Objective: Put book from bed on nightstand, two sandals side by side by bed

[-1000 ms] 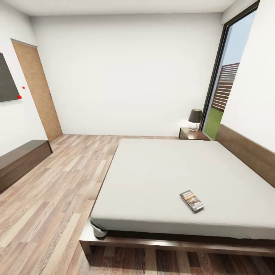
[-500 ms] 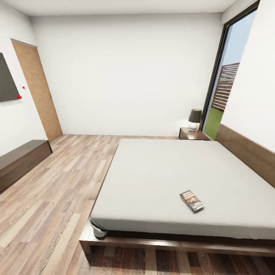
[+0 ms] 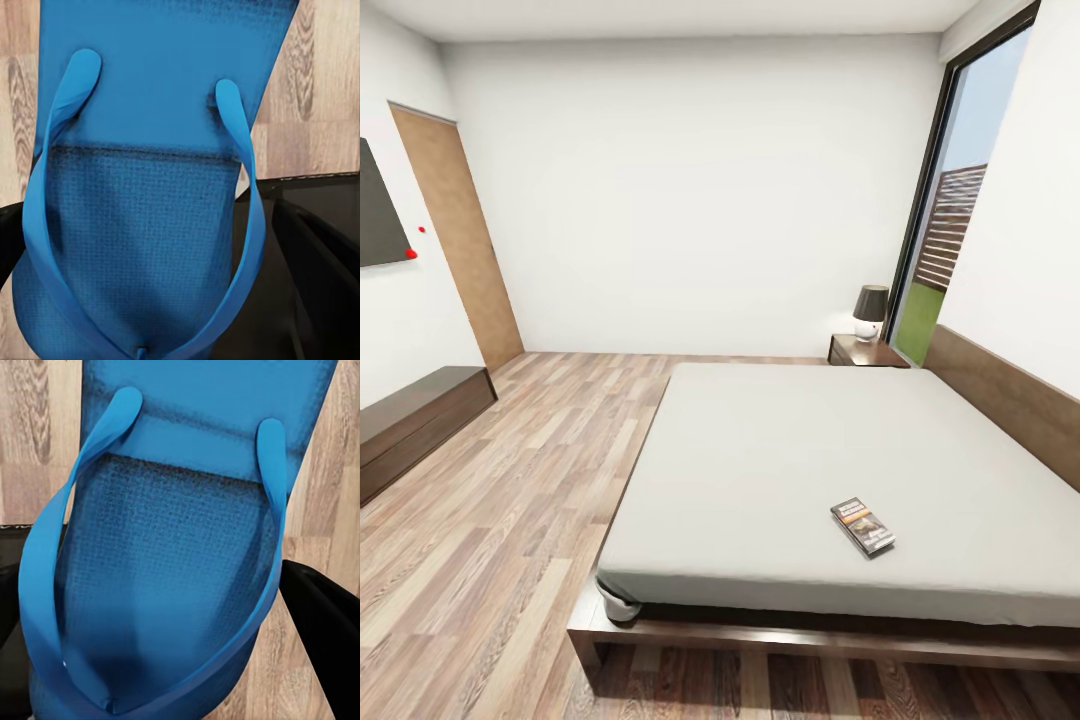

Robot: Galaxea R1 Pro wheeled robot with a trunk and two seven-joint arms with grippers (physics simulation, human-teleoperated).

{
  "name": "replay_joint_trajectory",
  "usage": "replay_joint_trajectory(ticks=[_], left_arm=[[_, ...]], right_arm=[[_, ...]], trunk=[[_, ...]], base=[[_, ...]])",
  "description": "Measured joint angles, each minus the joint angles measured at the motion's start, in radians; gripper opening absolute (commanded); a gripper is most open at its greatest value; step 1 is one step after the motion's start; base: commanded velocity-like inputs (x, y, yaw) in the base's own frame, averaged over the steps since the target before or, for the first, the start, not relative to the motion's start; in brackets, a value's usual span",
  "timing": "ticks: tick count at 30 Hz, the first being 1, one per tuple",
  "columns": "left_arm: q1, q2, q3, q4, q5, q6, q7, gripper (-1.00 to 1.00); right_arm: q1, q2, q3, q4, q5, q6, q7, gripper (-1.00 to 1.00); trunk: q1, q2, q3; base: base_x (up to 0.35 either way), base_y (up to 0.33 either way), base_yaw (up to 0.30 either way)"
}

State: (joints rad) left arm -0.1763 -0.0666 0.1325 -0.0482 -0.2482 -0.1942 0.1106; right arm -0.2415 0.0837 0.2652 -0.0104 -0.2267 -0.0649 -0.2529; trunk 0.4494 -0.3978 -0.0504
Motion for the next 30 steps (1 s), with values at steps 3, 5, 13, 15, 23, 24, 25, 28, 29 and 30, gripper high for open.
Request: replay_joint_trajectory(ticks=[3, 5, 13, 15, 23, 24, 25, 28, 29, 30], left_arm=[[-0.007, 0.000, 0.000, 0.000, 0.000, 0.010, 0.001, -1.00], [-0.013, -0.001, 0.000, 0.000, 0.000, 0.028, 0.001, -1.00], [-0.056, -0.005, 0.001, -0.001, 0.008, 0.129, 0.009, -1.00], [-0.057, -0.006, 0.001, -0.001, 0.008, 0.139, 0.010, -1.00], [-0.062, -0.010, 0.002, 0.000, 0.010, 0.185, 0.010, -1.00], [-0.062, -0.011, 0.002, 0.000, 0.011, 0.188, 0.010, -1.00], [-0.062, -0.012, 0.002, 0.000, 0.011, 0.188, 0.010, -1.00], [-0.062, -0.015, 0.002, 0.001, 0.011, 0.191, 0.008, -1.00], [-0.062, -0.016, 0.002, 0.001, 0.012, 0.191, 0.007, -1.00], [-0.062, -0.017, 0.002, 0.001, 0.012, 0.191, 0.005, -1.00]], right_arm=[[0.000, 0.000, 0.001, -0.001, 0.000, 0.000, 0.000, -1.00], [0.000, 0.000, 0.001, -0.004, 0.000, -0.003, 0.000, -1.00], [0.000, 0.003, 0.004, -0.008, -0.003, -0.050, 0.000, -1.00], [0.000, 0.005, 0.005, -0.008, -0.004, -0.051, 0.000, -1.00], [-0.001, 0.021, -0.002, -0.036, -0.014, 0.060, 0.046, -1.00], [-0.001, 0.022, -0.003, -0.046, -0.017, 0.107, 0.058, -1.00], [-0.002, 0.022, -0.002, -0.054, -0.017, 0.126, 0.062, -1.00], [-0.002, 0.021, -0.005, -0.082, -0.018, 0.174, 0.072, -1.00], [-0.002, 0.020, -0.005, -0.086, -0.018, 0.180, 0.074, -1.00], [-0.002, 0.020, -0.006, -0.092, -0.018, 0.189, 0.076, -1.00]], trunk=[[0.000, 0.000, 0.000], [0.000, 0.000, 0.000], [0.000, 0.000, 0.000], [0.000, 0.000, 0.000], [0.000, 0.000, 0.000], [0.000, 0.000, 0.000], [0.000, 0.000, 0.000], [0.000, 0.000, 0.000], [0.000, 0.000, 0.000], [0.000, 0.000, 0.000]], base=[[0.000, 0.000, 0.000], [0.000, 0.000, 0.000], [0.000, 0.000, 0.000], [0.000, 0.000, 0.000], [0.000, 0.000, 0.000], [0.000, 0.000, 0.000], [0.000, 0.000, 0.000], [0.000, 0.000, 0.000], [0.000, 0.000, 0.000], [0.000, 0.000, 0.000]])
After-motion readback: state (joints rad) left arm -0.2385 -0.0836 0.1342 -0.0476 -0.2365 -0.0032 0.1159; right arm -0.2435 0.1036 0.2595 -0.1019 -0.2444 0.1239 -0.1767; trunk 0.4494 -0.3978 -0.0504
